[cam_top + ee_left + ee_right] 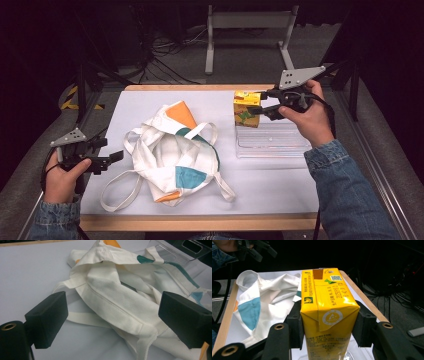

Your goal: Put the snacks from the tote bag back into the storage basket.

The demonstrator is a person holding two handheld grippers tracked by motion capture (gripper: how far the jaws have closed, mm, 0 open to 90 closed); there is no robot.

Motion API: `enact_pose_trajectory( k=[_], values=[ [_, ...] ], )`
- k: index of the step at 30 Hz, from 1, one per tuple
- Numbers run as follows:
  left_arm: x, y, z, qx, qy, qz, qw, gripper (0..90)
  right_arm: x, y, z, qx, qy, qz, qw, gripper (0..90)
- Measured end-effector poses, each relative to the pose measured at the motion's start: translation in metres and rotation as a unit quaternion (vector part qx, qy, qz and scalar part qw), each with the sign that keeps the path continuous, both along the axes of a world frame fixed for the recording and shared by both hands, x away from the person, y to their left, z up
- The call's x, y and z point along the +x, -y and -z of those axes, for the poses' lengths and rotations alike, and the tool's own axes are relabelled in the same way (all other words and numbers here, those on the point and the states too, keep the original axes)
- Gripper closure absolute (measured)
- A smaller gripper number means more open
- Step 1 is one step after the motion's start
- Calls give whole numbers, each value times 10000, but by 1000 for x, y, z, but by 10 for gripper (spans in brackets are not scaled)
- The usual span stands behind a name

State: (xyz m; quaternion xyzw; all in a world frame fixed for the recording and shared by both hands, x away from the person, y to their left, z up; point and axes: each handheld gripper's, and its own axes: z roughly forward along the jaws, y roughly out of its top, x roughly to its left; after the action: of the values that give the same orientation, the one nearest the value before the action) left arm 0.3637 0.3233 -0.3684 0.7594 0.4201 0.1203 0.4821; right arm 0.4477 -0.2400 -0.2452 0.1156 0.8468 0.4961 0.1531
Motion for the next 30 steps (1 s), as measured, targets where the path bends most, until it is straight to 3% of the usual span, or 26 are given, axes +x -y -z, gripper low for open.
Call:
enact_pose_trajectory(
  k=[7, 30],
  values=[
    [0, 0, 0, -28, -20, -14, 10000, 97, 6, 17, 7, 48, -10, 136, 9999, 511],
    [1, 1, 2, -25, -50, 2, 10000, 97, 19, 40, 41, 39, -257, 60, 9996, 511]
  ],
)
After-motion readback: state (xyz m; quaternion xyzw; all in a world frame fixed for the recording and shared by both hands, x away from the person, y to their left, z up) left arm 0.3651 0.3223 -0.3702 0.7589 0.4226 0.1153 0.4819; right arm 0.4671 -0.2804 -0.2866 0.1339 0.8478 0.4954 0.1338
